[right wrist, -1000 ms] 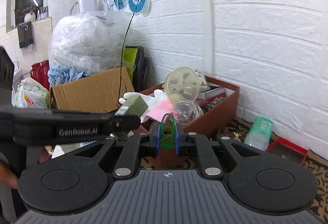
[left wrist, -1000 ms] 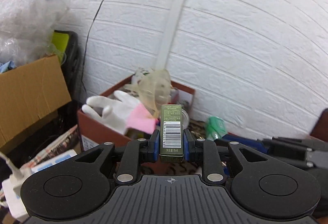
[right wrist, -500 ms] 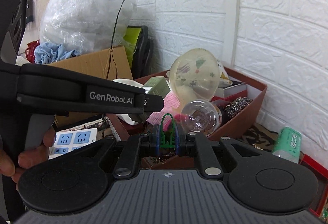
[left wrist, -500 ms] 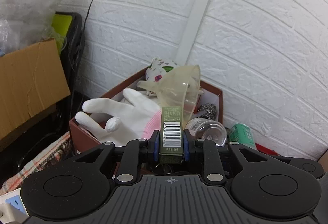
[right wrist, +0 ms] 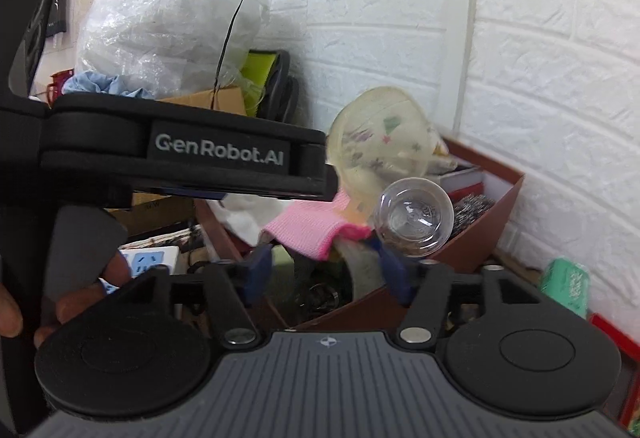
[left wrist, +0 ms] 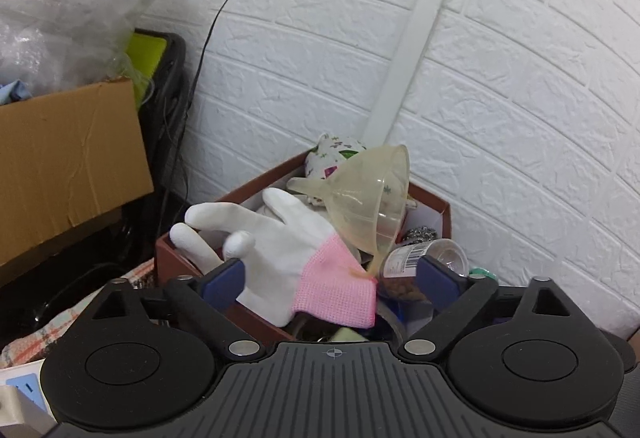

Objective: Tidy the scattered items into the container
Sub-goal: 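Open the left tool over the box while the right tool releases the zip tie, then move both tools back from the box toward the red tray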

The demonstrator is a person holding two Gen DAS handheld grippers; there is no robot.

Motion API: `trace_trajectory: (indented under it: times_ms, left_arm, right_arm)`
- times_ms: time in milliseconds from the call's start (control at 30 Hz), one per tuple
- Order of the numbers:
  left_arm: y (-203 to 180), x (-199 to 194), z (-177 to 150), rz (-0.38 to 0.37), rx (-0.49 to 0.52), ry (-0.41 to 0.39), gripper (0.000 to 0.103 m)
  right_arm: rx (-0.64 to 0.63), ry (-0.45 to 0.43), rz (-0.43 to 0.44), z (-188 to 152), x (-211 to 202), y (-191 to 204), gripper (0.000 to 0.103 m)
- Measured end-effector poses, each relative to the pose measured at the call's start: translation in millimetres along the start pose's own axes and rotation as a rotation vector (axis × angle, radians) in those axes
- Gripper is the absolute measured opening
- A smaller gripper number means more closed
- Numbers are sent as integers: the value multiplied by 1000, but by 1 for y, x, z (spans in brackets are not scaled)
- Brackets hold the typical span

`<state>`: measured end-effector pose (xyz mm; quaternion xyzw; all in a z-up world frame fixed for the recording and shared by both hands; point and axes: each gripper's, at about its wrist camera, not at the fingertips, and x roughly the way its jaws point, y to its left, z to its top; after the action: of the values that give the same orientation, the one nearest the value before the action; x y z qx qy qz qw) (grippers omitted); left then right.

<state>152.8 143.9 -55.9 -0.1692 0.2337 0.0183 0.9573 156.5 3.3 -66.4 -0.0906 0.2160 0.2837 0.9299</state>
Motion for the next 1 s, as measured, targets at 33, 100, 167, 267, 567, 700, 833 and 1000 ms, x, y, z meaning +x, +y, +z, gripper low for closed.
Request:
trace_trajectory:
  times_ms: [33, 100, 167, 267, 567, 700, 833, 1000]
  left_arm:
    - [0, -2, -1, 1, 0, 4, 103]
    - [-2, -5, -3, 4, 5, 16, 103]
    - [-4, -6, -8, 5, 17, 36, 103]
    - [-8, -7, -15, 8, 47, 57, 103]
    - [-15, -15, -24, 8, 63, 85, 103]
    - [-20, -22, -24, 1, 64, 88, 103]
    - [-28, -30, -25, -5, 75, 86, 103]
    - [-43, -40, -28, -16, 91, 81, 103]
  right_arm:
    - [-5, -12, -12, 0, -2, 0, 85]
    - [5, -19, -7, 0, -5, -2, 91]
    - [19, -5, 5, -1, -5, -3, 98]
    - [12, 18, -3, -4, -4, 0, 101]
    - [27, 31, -7, -5, -14, 0, 103]
    - [29, 27, -11, -5, -21, 0, 103]
    - [32, 17, -15, -5, -32, -1, 103]
    - [38, 5, -24, -7, -48, -4, 103]
